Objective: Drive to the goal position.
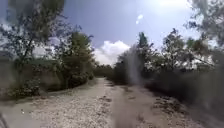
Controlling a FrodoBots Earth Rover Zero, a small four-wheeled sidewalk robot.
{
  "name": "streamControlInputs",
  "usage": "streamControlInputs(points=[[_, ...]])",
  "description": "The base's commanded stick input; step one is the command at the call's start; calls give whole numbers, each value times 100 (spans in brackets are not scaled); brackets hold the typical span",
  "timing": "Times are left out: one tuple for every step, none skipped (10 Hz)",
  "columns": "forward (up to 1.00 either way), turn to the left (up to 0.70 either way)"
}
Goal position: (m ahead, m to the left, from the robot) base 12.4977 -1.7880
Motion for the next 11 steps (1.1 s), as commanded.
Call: streamControlInputs(points=[[60, 3], [60, 15], [60, 15], [60, 15], [60, 14], [60, 6], [60, 1], [60, 1], [60, 1], [60, 1], [60, 1]])
